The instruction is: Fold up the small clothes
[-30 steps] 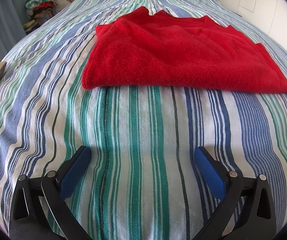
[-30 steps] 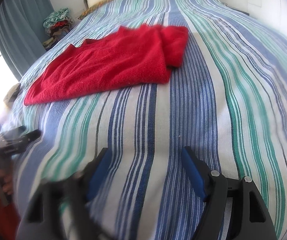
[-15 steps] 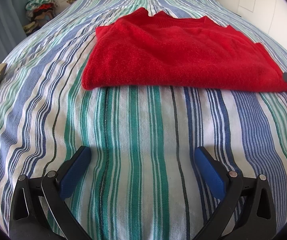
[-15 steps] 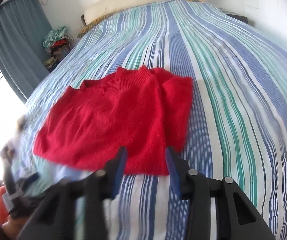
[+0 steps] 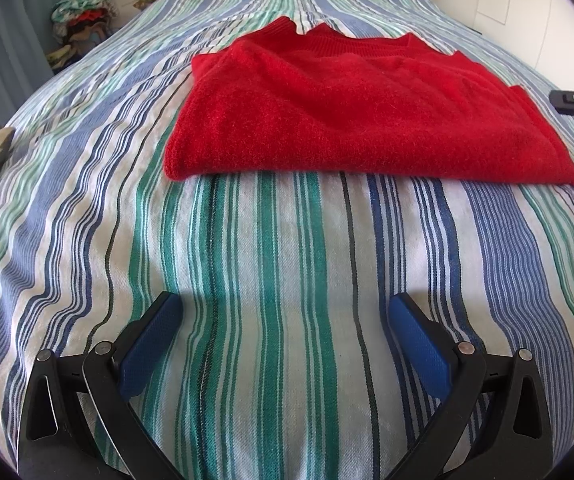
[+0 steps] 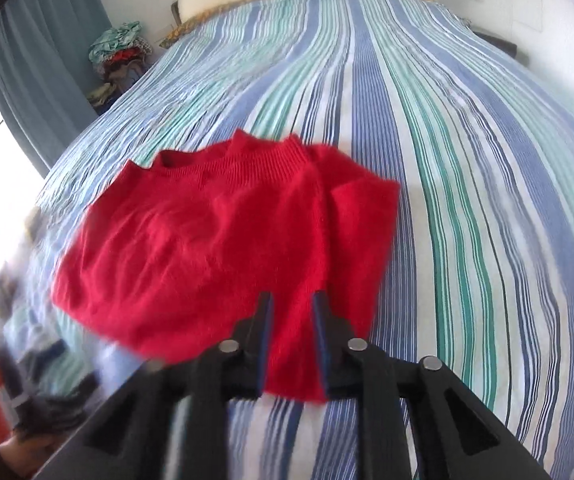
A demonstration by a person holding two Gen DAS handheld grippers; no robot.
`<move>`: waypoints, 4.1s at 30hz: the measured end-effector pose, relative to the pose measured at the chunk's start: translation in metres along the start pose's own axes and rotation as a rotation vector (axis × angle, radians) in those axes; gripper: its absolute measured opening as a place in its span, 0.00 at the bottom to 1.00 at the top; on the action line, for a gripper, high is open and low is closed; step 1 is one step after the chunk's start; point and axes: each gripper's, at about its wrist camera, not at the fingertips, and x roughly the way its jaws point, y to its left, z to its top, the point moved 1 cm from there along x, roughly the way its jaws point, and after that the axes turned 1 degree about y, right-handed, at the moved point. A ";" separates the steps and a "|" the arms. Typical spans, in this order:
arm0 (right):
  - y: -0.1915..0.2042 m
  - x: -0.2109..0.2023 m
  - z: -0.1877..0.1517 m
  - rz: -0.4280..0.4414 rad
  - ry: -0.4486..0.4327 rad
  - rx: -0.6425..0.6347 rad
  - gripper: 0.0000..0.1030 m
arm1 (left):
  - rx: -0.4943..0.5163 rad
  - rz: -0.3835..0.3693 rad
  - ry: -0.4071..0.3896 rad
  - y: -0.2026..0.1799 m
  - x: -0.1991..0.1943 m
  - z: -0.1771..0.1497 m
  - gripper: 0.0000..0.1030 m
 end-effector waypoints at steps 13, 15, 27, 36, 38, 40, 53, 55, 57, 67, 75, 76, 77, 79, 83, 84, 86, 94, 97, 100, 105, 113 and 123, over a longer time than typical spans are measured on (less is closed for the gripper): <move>-0.039 0.050 0.030 -0.122 0.112 0.099 0.01 | 0.004 0.001 -0.002 0.000 0.001 0.000 1.00; -0.035 0.051 0.031 -0.100 0.116 0.063 0.01 | 0.005 0.000 -0.003 0.000 0.000 0.000 1.00; -0.008 0.068 0.098 -0.045 0.054 0.003 0.21 | 0.013 0.001 -0.010 -0.001 0.001 -0.001 1.00; -0.012 0.110 0.107 -0.204 0.126 -0.022 0.05 | 0.013 0.001 -0.009 -0.002 0.002 0.000 1.00; -0.015 0.113 0.105 -0.195 0.142 0.005 0.05 | 0.012 0.001 -0.010 -0.002 0.002 0.000 1.00; -0.010 0.115 0.103 -0.163 0.161 -0.008 0.07 | 0.013 0.001 -0.010 -0.002 0.002 0.000 1.00; -0.094 0.054 0.030 0.124 0.053 0.455 0.74 | 0.014 0.001 -0.013 -0.002 0.002 0.000 1.00; -0.099 0.056 0.009 0.213 0.023 0.518 0.74 | 0.014 0.002 -0.015 -0.002 0.002 0.000 1.00; -0.100 0.061 -0.005 0.315 0.001 0.583 0.78 | 0.013 0.002 -0.016 -0.002 0.002 0.000 1.00; -0.031 0.058 0.022 0.174 0.058 0.434 0.09 | 0.006 -0.010 0.008 -0.001 0.000 0.001 1.00; 0.136 0.033 0.086 0.263 0.013 0.071 0.09 | -0.279 -0.225 0.057 0.053 -0.039 0.008 0.98; 0.160 0.040 0.087 0.270 0.027 0.036 0.09 | -0.294 -0.218 0.040 0.060 -0.043 0.009 0.98; 0.184 0.050 0.084 0.263 0.042 -0.004 0.09 | -0.296 -0.201 0.022 0.066 -0.044 0.010 0.98; 0.228 0.072 0.075 0.218 0.058 -0.101 0.09 | -0.294 -0.156 0.015 0.074 -0.041 0.011 0.98; 0.288 0.113 0.046 0.240 0.121 -0.189 0.18 | -0.385 -0.185 0.066 0.091 -0.024 0.006 0.98; 0.297 0.122 0.040 0.264 0.157 -0.202 0.26 | -0.402 -0.195 0.072 0.095 -0.023 0.004 0.98; 0.302 0.131 0.035 0.352 0.225 -0.172 0.65 | -0.412 -0.204 0.066 0.099 -0.024 0.005 0.98; 0.230 0.056 0.069 0.469 0.030 -0.038 0.58 | -0.479 -0.258 0.044 0.112 -0.025 0.014 0.97; 0.216 0.067 0.056 0.321 0.096 -0.138 0.18 | -0.484 -0.247 0.010 0.114 -0.033 0.014 0.96; 0.239 0.089 0.029 0.282 0.151 -0.248 0.16 | -0.485 -0.226 -0.012 0.115 -0.039 0.006 0.96; 0.303 0.122 -0.018 0.325 0.187 -0.373 0.08 | -0.482 -0.196 0.002 0.114 -0.033 0.001 0.95; 0.295 0.082 -0.018 0.463 0.109 -0.336 0.08 | -0.454 -0.210 -0.014 0.110 -0.038 0.000 0.95; 0.176 0.057 -0.013 0.349 0.102 -0.153 0.09 | -0.400 -0.215 -0.003 0.091 -0.031 0.004 0.95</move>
